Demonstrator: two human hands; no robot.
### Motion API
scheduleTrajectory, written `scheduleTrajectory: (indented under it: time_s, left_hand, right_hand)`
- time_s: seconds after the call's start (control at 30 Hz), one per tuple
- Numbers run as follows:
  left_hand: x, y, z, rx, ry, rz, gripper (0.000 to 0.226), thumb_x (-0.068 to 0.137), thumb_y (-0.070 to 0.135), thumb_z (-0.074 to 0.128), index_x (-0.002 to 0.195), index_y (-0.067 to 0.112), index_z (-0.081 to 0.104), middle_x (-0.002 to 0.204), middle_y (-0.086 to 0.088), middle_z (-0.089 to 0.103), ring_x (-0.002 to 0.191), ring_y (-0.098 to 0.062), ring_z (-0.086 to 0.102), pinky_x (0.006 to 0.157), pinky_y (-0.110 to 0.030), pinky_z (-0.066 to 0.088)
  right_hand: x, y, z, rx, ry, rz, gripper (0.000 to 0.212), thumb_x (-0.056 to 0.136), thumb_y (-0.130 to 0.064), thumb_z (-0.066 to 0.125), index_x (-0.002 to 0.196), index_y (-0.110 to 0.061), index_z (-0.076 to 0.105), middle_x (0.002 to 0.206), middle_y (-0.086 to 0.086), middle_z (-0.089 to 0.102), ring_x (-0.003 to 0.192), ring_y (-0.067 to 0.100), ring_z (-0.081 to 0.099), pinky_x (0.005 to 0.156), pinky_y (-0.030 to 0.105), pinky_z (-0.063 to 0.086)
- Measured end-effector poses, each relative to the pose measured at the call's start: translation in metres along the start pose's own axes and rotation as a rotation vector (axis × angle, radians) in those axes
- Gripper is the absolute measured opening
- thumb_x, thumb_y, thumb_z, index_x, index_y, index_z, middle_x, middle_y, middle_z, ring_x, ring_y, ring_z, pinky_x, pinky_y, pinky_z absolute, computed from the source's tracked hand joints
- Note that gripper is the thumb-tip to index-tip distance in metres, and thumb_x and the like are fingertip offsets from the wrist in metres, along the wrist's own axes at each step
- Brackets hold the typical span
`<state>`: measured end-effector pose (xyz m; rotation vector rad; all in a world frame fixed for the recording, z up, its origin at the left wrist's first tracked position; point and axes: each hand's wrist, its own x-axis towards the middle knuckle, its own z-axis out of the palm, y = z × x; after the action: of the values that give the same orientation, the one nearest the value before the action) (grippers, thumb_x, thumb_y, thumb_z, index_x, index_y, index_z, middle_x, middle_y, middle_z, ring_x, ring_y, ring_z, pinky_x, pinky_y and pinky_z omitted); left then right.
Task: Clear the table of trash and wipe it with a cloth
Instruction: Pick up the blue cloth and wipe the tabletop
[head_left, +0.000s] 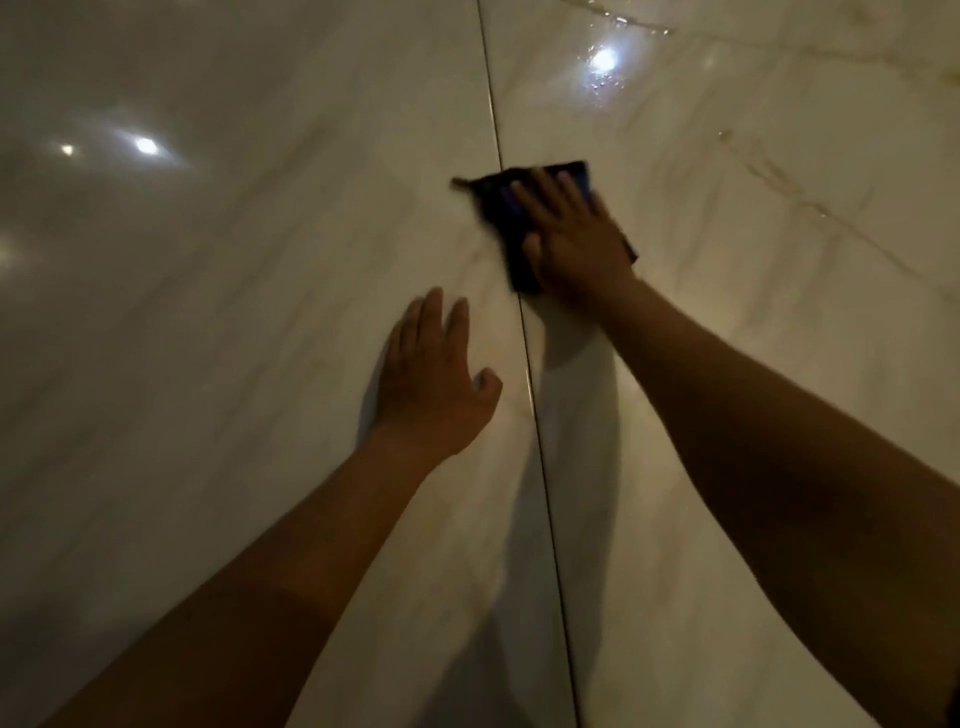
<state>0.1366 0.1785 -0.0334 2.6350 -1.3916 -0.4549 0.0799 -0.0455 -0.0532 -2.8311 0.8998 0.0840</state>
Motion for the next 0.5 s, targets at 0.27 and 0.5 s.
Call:
scheduleTrajectory:
  time_s: [0.27,0.5]
  left_hand:
    - [-0.018,0.057,0.013,-0.141,-0.026,0.079,0.074,0.092,0.029,0.053,0.158,0.014,0.021,0.165,-0.011,0.015,0.153,-0.027,0.011,0.124,-0.041,0.018]
    - [-0.078,0.104,0.049,-0.021,-0.019,0.073,0.067,0.092,0.028,0.031,0.157,0.015,0.023,0.164,-0.015,0.016,0.152,-0.034,0.013,0.122,-0.050,0.020]
  right_hand:
    - [-0.167,0.025,0.011,0.095,0.018,-0.165,0.061,0.096,-0.039,0.028,0.155,-0.022,0.024,0.163,0.007,0.016,0.151,0.029,0.011,0.120,0.052,0.016]
    - [-0.181,0.137,0.002,0.019,0.046,-0.075,0.061,0.093,-0.041,0.030,0.153,-0.030,0.023,0.161,0.005,0.023,0.149,0.030,0.020,0.117,0.050,0.020]
